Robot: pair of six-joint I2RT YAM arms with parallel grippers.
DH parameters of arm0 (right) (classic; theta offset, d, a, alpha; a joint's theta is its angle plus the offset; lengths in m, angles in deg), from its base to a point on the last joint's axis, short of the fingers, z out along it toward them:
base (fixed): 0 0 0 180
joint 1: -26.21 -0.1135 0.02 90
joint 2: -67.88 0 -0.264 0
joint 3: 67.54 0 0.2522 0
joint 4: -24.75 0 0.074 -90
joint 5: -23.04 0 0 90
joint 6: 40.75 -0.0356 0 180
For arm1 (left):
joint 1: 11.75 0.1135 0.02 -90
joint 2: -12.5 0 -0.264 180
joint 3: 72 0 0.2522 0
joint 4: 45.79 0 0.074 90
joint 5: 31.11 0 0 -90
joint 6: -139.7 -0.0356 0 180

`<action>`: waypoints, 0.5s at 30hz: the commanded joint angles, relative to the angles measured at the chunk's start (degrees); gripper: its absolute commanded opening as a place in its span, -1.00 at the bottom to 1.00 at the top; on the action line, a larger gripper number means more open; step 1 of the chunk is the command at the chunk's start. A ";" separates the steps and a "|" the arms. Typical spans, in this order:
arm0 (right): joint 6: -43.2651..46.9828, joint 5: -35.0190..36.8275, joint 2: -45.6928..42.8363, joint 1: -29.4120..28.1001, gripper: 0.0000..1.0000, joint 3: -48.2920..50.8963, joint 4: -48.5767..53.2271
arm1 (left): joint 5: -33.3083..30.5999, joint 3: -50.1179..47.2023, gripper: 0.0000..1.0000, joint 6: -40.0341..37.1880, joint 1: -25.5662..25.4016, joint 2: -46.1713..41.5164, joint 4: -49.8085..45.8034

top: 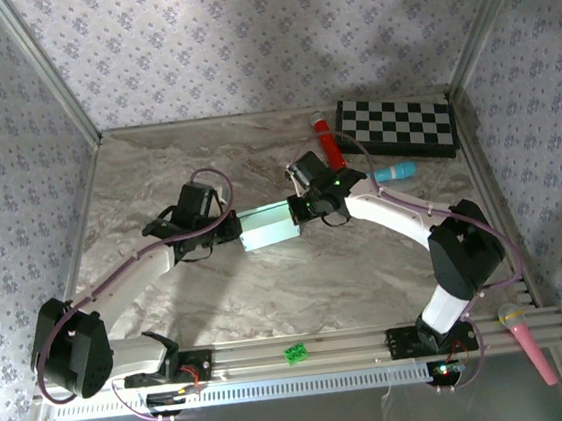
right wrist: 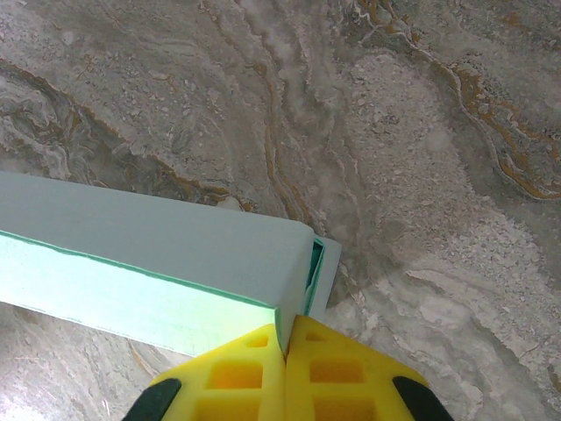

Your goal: Fold the paper box

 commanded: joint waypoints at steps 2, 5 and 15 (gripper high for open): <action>0.95 -2.20 2.39 -1.49 -1.00 0.37 3.68 | 3.06 -2.00 -1.00 -0.11 -0.19 1.58 -2.08; 0.80 -2.31 2.47 -1.67 -1.00 0.81 3.76 | 4.03 -2.74 -1.00 -0.20 -0.23 2.09 -2.18; 0.69 -1.66 1.63 -2.22 -1.00 2.05 3.71 | 2.74 -3.91 -1.00 -1.38 -0.39 1.57 -6.43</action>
